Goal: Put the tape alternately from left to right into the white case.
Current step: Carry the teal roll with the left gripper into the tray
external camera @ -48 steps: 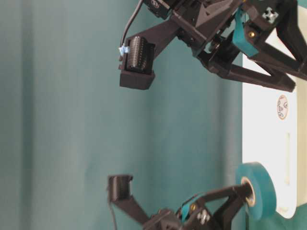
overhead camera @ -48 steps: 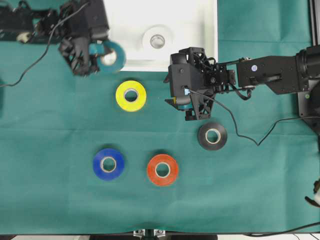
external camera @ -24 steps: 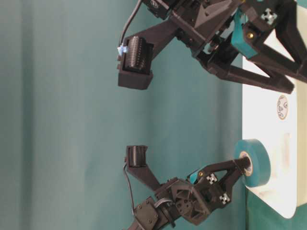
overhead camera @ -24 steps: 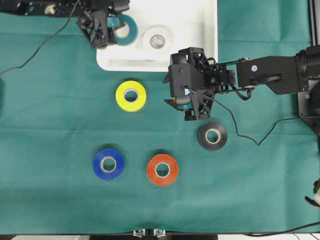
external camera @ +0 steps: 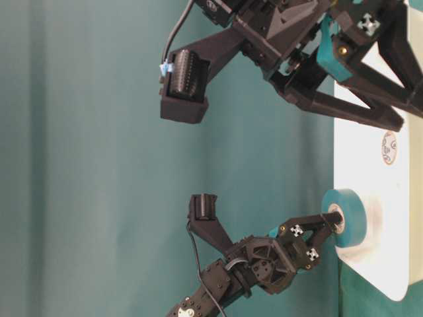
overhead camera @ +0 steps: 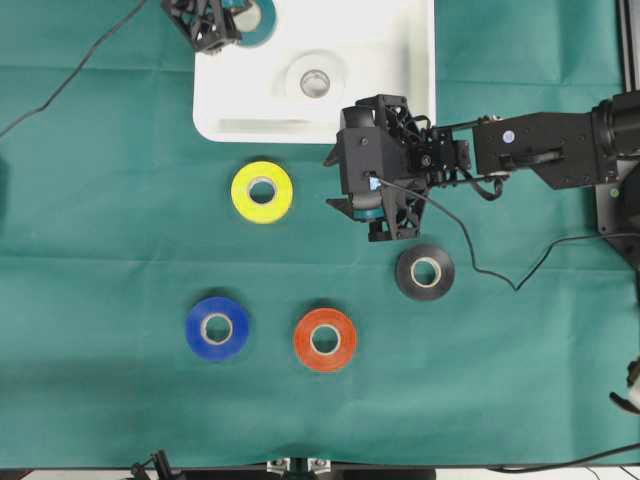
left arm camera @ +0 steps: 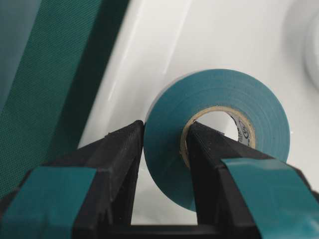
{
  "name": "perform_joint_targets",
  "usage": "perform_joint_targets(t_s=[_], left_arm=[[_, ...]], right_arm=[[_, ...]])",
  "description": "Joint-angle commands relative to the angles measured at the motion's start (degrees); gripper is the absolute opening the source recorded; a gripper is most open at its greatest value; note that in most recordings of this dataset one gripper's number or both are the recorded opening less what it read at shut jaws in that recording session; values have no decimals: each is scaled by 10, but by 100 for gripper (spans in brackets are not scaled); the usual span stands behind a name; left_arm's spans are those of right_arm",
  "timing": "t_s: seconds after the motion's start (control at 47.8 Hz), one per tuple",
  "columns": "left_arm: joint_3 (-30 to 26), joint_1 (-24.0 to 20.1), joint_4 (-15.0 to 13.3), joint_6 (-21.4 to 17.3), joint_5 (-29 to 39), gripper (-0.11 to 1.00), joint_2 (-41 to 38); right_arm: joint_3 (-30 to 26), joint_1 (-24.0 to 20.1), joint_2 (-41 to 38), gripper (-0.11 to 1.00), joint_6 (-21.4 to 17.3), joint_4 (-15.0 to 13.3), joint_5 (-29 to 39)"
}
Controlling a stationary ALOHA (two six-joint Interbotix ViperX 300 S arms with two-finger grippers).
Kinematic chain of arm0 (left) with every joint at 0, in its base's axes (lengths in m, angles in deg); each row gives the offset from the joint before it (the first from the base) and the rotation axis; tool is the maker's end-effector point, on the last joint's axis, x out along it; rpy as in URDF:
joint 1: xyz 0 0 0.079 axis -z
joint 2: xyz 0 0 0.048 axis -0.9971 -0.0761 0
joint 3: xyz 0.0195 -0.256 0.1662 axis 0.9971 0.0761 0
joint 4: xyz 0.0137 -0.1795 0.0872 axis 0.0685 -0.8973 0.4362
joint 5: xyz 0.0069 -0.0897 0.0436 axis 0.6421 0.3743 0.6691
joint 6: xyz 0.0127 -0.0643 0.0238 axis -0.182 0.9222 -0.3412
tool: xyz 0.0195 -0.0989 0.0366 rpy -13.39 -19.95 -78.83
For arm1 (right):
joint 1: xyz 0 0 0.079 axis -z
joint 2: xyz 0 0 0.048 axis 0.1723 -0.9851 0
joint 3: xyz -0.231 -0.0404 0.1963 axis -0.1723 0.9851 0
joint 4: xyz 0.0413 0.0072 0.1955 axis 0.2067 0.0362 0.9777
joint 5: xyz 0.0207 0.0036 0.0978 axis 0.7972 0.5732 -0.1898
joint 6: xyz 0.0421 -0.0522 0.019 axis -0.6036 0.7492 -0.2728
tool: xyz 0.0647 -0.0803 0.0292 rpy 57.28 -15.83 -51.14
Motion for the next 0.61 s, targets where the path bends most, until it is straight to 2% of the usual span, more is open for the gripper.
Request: perform_joint_targets(t_s=[0.0,0.439,0.502,0.585], left_arm=[[-9,0,0,0,-4,-3,9],[-4,0,0,-3,2,-3,11],[-3,0,0,-3,2,4,15],[0,1,0,-2,2,18,19]], right_arm=[[-4,-1,10,67,-1,-1,-5],[-2,0,10,67,-1,0,-5],[-2,0,10,67,-1,-1,-4],[-2,-1,11,67,-2,-1,-4]])
